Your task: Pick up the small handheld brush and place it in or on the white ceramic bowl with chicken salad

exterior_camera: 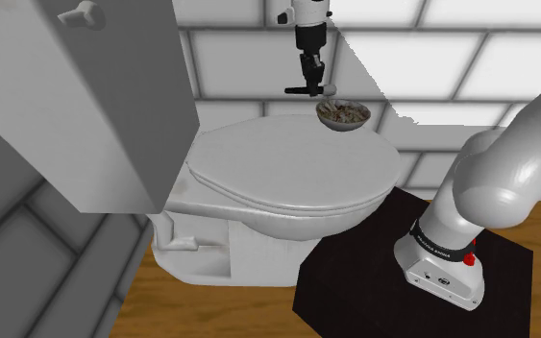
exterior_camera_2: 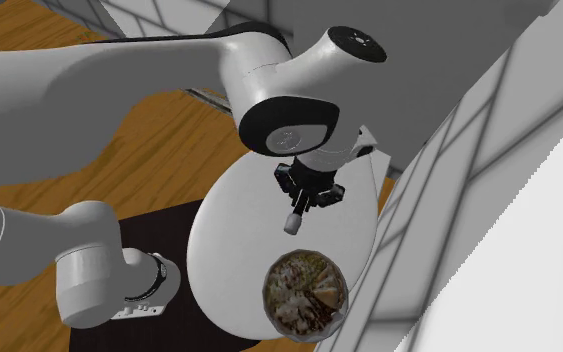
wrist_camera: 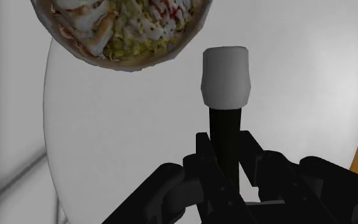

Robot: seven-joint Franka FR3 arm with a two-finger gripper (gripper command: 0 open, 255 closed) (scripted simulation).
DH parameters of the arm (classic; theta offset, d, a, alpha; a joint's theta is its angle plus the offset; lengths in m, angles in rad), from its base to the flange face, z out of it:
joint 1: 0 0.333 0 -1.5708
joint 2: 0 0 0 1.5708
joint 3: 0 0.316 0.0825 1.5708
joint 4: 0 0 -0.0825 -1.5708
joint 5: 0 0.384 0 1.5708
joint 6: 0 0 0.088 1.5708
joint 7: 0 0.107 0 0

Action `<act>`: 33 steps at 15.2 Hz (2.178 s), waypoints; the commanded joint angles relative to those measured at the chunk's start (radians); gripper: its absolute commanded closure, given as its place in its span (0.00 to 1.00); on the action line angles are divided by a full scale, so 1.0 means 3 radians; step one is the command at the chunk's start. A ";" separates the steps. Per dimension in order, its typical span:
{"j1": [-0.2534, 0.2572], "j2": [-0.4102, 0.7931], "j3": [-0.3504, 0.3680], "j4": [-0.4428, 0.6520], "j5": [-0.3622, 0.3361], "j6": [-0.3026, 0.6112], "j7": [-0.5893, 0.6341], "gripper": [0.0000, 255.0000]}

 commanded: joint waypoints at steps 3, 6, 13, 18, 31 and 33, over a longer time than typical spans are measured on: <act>-0.0140 -0.0118 -0.0201 -0.0094 -0.0111 0.0001 -0.0312 1.00; -0.0241 -0.0160 -0.0356 -0.0122 -0.0194 0.0012 -0.0543 1.00; -0.0427 -0.0154 -0.0654 -0.0134 -0.0336 0.0086 -0.0978 1.00; -0.0433 -0.0137 -0.0671 -0.0342 -0.0346 0.0310 -0.0960 1.00; -0.0442 -0.0063 -0.0706 -0.0662 -0.0357 0.0702 -0.0935 1.00; -0.0442 -0.0063 -0.0706 -0.0662 -0.0357 0.0702 -0.0935 1.00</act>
